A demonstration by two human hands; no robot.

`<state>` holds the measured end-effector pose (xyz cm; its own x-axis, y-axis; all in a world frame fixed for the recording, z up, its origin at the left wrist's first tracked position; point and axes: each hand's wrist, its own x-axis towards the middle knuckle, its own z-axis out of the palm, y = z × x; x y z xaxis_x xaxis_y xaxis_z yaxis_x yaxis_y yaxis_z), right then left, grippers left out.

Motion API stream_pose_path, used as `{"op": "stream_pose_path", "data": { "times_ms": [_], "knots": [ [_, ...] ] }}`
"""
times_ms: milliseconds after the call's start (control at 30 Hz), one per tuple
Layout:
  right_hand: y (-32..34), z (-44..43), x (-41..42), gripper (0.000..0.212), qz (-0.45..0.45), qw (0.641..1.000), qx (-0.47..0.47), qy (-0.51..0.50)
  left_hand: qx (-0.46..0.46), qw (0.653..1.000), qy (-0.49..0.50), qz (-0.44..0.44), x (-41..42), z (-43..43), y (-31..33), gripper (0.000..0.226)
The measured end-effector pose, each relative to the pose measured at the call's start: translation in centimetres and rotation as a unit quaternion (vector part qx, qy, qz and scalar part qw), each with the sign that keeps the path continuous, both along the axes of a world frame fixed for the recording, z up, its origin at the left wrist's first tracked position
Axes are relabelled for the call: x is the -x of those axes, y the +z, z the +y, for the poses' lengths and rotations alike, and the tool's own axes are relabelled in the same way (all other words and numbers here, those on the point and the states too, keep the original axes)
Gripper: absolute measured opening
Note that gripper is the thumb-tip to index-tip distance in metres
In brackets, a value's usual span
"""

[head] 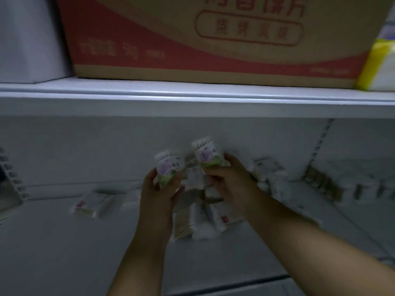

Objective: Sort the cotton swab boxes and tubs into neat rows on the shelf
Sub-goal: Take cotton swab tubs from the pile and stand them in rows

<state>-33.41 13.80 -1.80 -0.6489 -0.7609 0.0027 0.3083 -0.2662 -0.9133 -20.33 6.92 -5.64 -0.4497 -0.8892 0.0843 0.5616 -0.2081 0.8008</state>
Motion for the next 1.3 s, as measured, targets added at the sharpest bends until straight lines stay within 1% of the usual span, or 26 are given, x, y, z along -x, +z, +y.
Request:
{"op": "stream_pose_path", "data": {
  "times_ms": [33,67,133,167,267,333,433,500,567,667,767,833,933,1033,1167,1200,1300],
  "knots": [
    [0.3,1.4,0.7,0.038,0.025,1.0,0.006,-0.005,0.001,1.0,-0.009,0.005,1.2,1.0,0.4,0.05],
    [0.5,2.9,1.5,0.033,0.043,0.999,0.01,-0.005,0.007,1.0,-0.027,0.008,2.4,2.1,0.8,0.051],
    [0.8,6.1,3.3,0.029,0.059,0.998,0.005,-0.017,0.028,0.997,-0.075,0.005,4.7,4.6,1.2,0.057],
    [0.8,7.8,4.3,0.029,0.07,0.997,-0.008,-0.033,0.044,0.995,-0.093,-0.005,5.9,6.0,1.4,0.055],
    [0.9,13.6,7.7,0.033,0.082,0.989,-0.058,-0.106,0.085,0.987,-0.131,-0.046,10.1,10.6,1.6,0.037],
    [0.6,18.0,10.1,0.036,0.071,0.984,-0.067,-0.146,0.075,0.984,-0.154,-0.046,13.3,14.7,1.5,0.035],
    [0.4,25.7,13.8,0.038,0.076,0.979,-0.065,-0.175,0.073,0.978,-0.189,-0.048,17.9,21.9,1.5,0.032],
    [0.5,31.2,16.5,0.047,0.078,0.975,-0.072,-0.195,0.072,0.974,-0.209,-0.048,20.7,26.9,1.6,0.031],
    [0.4,36.5,19.2,0.052,0.057,0.973,-0.06,-0.217,0.061,0.97,-0.23,-0.048,23.4,31.7,1.5,0.033],
    [-0.1,43.7,22.2,0.047,0.031,0.967,-0.045,-0.25,0.013,0.961,-0.273,-0.034,27.3,38.8,1.0,0.04],
    [-1.1,49.8,24.4,0.038,0.015,0.958,-0.055,-0.282,-0.004,0.944,-0.327,-0.034,30.6,45.1,0.4,0.039],
    [-1.4,53.4,26.0,0.04,0.026,0.951,-0.074,-0.299,-0.001,0.937,-0.346,-0.036,32.8,48.3,0.4,0.041],
    [-1.6,58.1,29.0,0.043,0.056,0.938,-0.099,-0.327,0.006,0.929,-0.366,-0.049,36.2,52.2,0.3,0.038],
    [-2.4,61.8,31.8,0.041,0.069,0.926,-0.102,-0.358,0.001,0.924,-0.377,-0.058,39.9,55.4,-0.4,0.034],
    [-4.0,66.0,36.8,0.051,0.076,0.906,-0.106,-0.403,-0.018,0.913,-0.404,-0.045,46.0,59.5,-1.4,0.033],
    [-4.5,67.0,38.6,0.051,0.07,0.902,-0.105,-0.413,-0.023,0.91,-0.411,-0.042,47.9,60.4,-1.7,0.032],
    [-5.2,69.6,44.6,0.041,0.054,0.894,-0.113,-0.43,-0.046,0.902,-0.426,-0.047,53.8,62.8,-2.8,0.03]
  ]
}}
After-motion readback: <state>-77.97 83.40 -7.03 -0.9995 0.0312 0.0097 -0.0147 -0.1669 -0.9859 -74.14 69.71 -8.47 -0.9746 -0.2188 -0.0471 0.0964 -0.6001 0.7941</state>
